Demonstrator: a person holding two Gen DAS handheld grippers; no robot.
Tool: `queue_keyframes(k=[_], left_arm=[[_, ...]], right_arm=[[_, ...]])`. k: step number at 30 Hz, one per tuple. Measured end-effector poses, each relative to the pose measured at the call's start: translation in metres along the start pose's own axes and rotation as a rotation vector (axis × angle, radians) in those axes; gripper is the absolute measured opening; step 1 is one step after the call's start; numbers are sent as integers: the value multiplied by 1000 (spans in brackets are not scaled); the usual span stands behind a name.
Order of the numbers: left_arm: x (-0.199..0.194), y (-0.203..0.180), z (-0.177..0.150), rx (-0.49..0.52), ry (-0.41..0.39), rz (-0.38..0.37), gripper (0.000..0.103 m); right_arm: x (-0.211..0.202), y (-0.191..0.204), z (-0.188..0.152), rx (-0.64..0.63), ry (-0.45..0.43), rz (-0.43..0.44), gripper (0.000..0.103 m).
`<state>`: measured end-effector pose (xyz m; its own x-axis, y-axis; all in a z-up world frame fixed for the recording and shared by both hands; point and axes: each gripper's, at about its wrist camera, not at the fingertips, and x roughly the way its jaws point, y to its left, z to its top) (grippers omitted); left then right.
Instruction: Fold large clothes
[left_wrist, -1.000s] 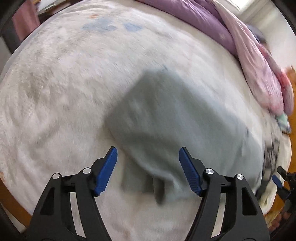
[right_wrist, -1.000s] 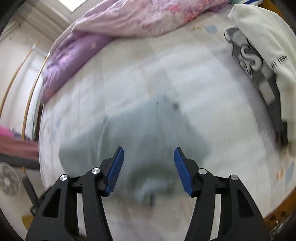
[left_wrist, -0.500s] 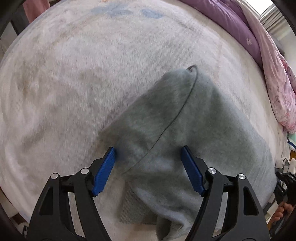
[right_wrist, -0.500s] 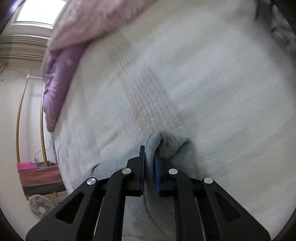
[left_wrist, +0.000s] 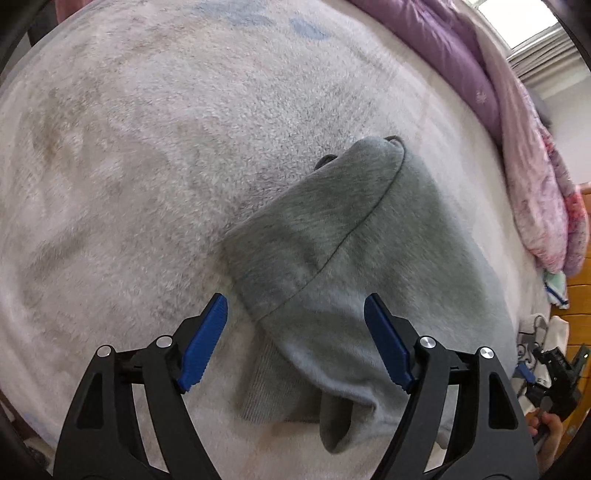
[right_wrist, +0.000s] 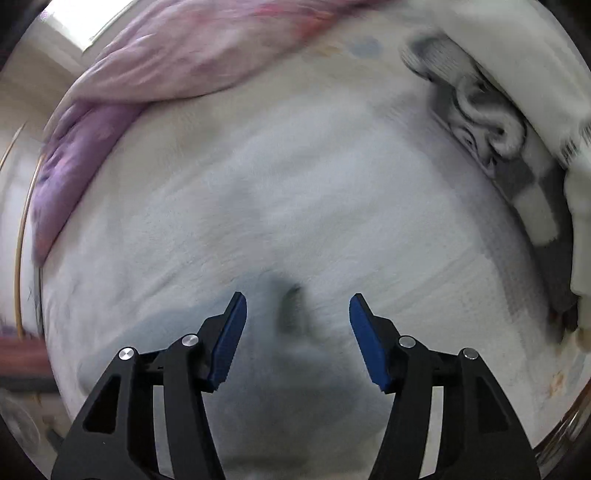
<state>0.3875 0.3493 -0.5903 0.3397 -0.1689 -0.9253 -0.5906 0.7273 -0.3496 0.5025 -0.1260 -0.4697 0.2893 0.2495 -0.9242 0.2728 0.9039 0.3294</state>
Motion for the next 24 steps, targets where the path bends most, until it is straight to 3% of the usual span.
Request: queue_keyframes(k=[1, 3, 5, 8, 10, 12, 14, 17, 20, 23, 24], left_arm=[[0, 3, -3, -11, 7, -19, 80], [3, 8, -9, -30, 33, -35, 82], [9, 12, -15, -37, 77, -49, 82], [15, 18, -20, -64, 110, -78, 82], [14, 21, -20, -67, 108, -85, 82], [14, 22, -23, -58, 110, -85, 83], [18, 25, -25, -52, 121, -92, 84], [20, 23, -28, -34, 127, -99, 84], [18, 30, -32, -43, 130, -110, 84], [18, 39, -36, -43, 138, -117, 84], [19, 39, -38, -23, 149, -107, 84]], right_arm=[[-2, 17, -7, -36, 25, 65, 43], [-1, 61, -23, -151, 66, 133, 18], [13, 113, -46, -267, 121, 213, 6], [45, 159, -73, -360, 183, 229, 4], [72, 177, -82, -417, 201, 175, 4], [107, 175, -88, -435, 227, 101, 0], [125, 163, -87, -387, 225, 131, 0], [104, 160, -93, -387, 223, 116, 0], [79, 146, -120, -389, 254, 79, 0], [89, 127, -146, -359, 319, 51, 0], [99, 120, -149, -316, 338, 78, 0]])
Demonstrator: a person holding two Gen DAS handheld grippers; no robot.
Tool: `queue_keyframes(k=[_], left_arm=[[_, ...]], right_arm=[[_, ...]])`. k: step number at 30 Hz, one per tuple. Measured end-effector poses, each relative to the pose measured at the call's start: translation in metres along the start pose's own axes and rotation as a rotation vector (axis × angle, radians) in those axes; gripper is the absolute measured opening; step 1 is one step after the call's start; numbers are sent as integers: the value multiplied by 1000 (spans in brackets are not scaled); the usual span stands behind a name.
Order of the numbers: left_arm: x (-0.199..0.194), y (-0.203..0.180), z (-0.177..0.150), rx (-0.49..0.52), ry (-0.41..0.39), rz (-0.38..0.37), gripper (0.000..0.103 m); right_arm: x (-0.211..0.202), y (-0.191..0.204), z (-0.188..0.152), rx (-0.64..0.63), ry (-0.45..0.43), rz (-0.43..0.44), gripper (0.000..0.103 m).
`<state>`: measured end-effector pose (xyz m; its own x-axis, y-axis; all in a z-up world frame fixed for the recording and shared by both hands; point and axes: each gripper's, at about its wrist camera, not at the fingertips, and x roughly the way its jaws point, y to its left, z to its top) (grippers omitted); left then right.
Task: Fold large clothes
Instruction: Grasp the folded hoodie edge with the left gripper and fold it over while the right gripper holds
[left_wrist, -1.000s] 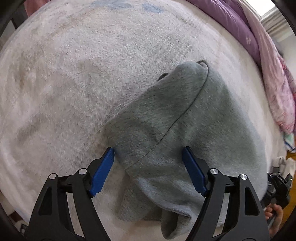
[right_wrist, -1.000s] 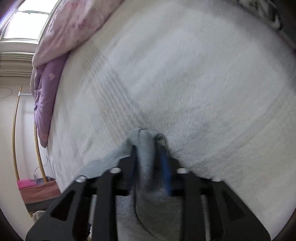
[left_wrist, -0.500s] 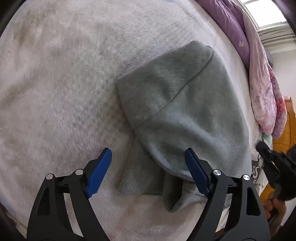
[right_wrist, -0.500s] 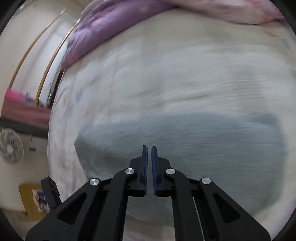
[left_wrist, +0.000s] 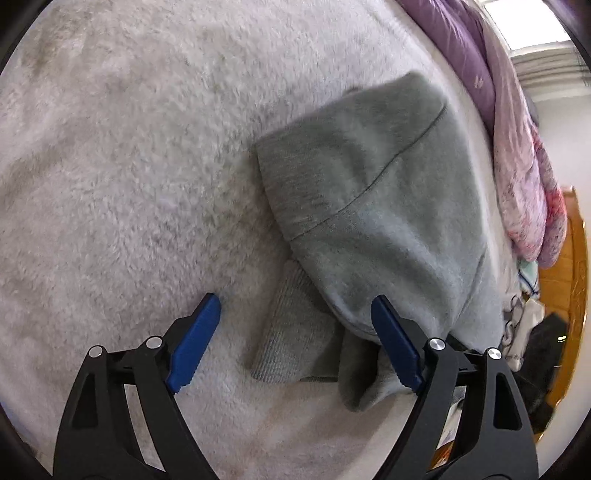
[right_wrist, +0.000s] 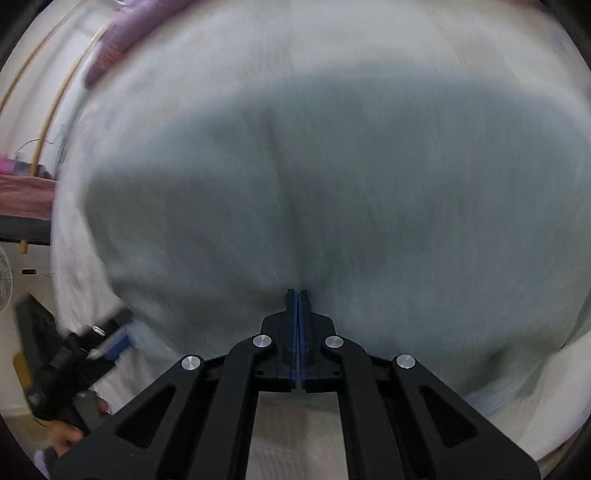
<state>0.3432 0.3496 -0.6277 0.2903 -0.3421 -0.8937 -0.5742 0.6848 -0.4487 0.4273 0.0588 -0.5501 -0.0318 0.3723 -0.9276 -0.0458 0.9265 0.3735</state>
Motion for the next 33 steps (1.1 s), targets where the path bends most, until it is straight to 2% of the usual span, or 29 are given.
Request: queue_keyframes(k=[2, 3, 4, 8, 9, 10, 11, 14, 16, 17, 19, 22, 26, 28, 32, 33], left_arm=[[3, -10, 0, 56, 10, 30, 84], [3, -14, -1, 80, 14, 44, 80], [2, -18, -2, 99, 16, 33, 70], [5, -19, -7, 87, 46, 5, 50], [6, -17, -7, 81, 51, 4, 39], [6, -16, -8, 79, 57, -1, 21], [5, -14, -8, 66, 62, -24, 11], [-11, -15, -9, 31, 52, -80, 10], [-33, -19, -8, 30, 35, -146, 10], [-44, -23, -8, 33, 30, -178, 10], [-57, -30, -9, 41, 30, -217, 10], [-68, -45, -5, 74, 24, -238, 9], [-73, -54, -4, 95, 24, -240, 9], [-76, -59, -3, 106, 21, -243, 9], [-80, -71, -5, 112, 12, -254, 4], [-79, -74, -5, 120, 7, -240, 4]], right_arm=[[4, -9, -3, 38, -10, 50, 0], [2, -8, -2, 30, -6, 46, 0], [0, -7, -3, 18, -9, 42, 0], [-20, 2, -12, -29, -60, 50, 6], [-22, 7, -16, -55, -72, 52, 14], [-26, 14, -20, -94, -88, 57, 23], [-28, 18, -24, -133, -95, 66, 27], [-33, 43, -43, -279, -124, 85, 38], [-38, 59, -57, -375, -157, 119, 54], [-41, 69, -65, -416, -184, 145, 56], [-43, 76, -74, -455, -207, 213, 57], [-36, 95, -84, -541, -232, 210, 60], [-26, 117, -86, -665, -306, 95, 63], [-15, 127, -82, -666, -328, 49, 64], [-1, 127, -66, -636, -326, 25, 64], [3, 128, -62, -614, -322, 16, 49]])
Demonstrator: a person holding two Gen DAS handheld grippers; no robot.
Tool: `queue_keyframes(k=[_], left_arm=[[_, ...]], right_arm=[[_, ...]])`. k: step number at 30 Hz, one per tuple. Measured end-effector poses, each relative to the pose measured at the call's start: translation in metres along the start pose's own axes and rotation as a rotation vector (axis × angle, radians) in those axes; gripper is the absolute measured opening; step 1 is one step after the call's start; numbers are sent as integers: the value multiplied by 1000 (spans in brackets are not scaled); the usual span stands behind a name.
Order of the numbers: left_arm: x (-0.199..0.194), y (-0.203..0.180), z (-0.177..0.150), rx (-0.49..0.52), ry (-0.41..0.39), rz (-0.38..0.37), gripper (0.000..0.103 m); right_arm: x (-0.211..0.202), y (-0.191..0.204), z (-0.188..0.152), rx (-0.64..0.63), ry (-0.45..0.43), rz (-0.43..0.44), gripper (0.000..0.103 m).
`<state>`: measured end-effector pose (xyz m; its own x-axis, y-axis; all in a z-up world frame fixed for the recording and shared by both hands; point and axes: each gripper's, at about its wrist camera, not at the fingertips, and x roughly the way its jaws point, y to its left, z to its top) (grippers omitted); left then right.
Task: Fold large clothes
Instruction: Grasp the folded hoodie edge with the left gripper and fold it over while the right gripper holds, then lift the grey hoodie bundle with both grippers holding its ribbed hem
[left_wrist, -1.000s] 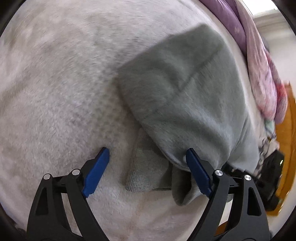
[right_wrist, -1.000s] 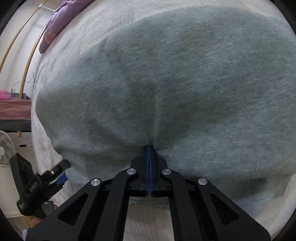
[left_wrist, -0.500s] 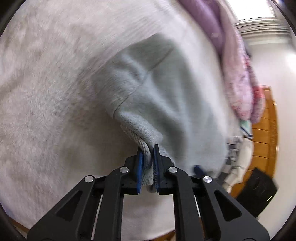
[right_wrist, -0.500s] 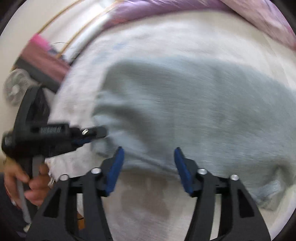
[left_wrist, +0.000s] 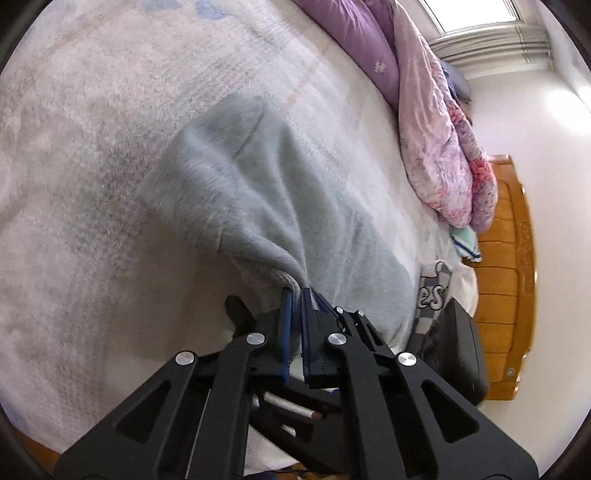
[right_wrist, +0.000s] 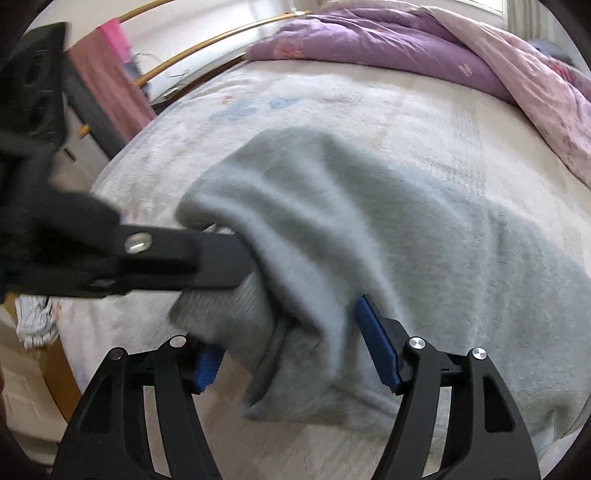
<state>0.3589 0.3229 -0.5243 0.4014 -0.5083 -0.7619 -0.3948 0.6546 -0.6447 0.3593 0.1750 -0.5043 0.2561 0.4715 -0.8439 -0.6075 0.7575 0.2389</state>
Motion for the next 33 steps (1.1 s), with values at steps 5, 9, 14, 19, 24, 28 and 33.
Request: queue_keyframes(k=[5, 9, 14, 19, 24, 28, 33], left_arm=[[-7, -17, 3, 8, -52, -18, 5], [-38, -54, 1, 108, -205, -29, 13], [-41, -101, -3, 205, -307, 10, 22], [25, -138, -9, 267, -182, 93, 50], [113, -149, -17, 285, -1, 138, 61], [170, -156, -28, 314, 96, 211, 64], [187, -149, -25, 294, 100, 265, 74]], right_arm=[[-14, -24, 4, 151, 4, 68, 18], [-45, -68, -3, 401, -48, 167, 16], [-100, -152, -38, 836, -238, 382, 16], [-132, -224, -113, 1250, -409, 473, 15], [-115, -263, -193, 1555, -350, 431, 17], [-110, -274, -213, 1579, -308, 393, 19], [-123, -286, -202, 1477, -205, 356, 32]])
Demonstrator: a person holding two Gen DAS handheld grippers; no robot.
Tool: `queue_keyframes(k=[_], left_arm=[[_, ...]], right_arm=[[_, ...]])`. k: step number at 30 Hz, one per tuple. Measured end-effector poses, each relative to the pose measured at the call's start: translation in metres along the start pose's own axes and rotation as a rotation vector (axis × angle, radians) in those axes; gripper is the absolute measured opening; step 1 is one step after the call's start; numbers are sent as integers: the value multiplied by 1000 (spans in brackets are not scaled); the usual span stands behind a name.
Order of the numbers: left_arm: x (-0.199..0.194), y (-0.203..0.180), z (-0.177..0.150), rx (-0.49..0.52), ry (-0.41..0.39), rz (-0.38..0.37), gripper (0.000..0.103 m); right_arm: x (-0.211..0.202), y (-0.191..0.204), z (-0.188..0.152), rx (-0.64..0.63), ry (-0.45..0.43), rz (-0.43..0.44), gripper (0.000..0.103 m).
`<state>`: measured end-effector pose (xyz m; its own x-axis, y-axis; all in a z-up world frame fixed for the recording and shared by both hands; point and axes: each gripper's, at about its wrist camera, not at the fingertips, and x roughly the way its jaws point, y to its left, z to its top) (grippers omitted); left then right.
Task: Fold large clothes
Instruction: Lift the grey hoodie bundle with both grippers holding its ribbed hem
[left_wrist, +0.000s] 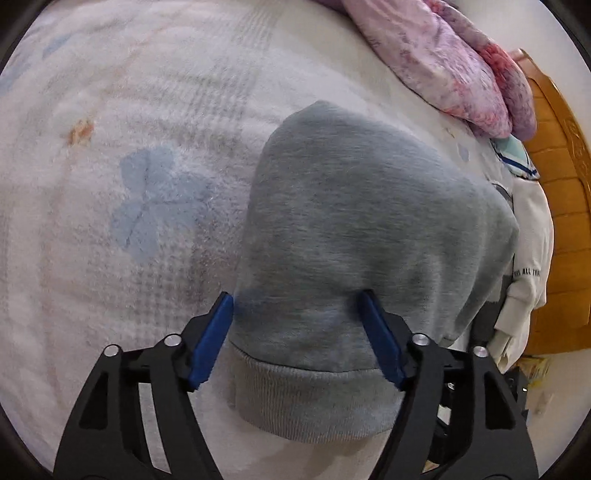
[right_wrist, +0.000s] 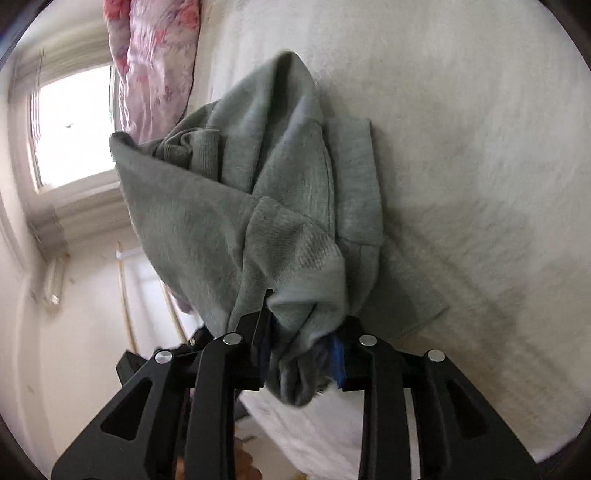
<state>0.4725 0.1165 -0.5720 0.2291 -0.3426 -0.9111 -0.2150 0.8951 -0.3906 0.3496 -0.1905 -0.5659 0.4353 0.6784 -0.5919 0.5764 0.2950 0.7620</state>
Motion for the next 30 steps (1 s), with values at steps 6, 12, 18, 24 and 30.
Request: queue_keyframes(k=[6, 12, 18, 24, 30], left_arm=[[1, -3, -5, 12, 3, 21, 74], [1, 2, -9, -52, -3, 15, 77], [1, 8, -17, -92, -15, -9, 77], [7, 20, -28, -153, 2, -78, 82], [28, 30, -26, -211, 28, -145, 85]], right_arm=[[-24, 23, 31, -223, -6, -112, 78], [28, 9, 63, -279, 207, -129, 83], [54, 1, 73, -230, 278, -34, 86], [77, 11, 79, -176, 307, -9, 88], [83, 14, 73, -153, 213, -3, 84]])
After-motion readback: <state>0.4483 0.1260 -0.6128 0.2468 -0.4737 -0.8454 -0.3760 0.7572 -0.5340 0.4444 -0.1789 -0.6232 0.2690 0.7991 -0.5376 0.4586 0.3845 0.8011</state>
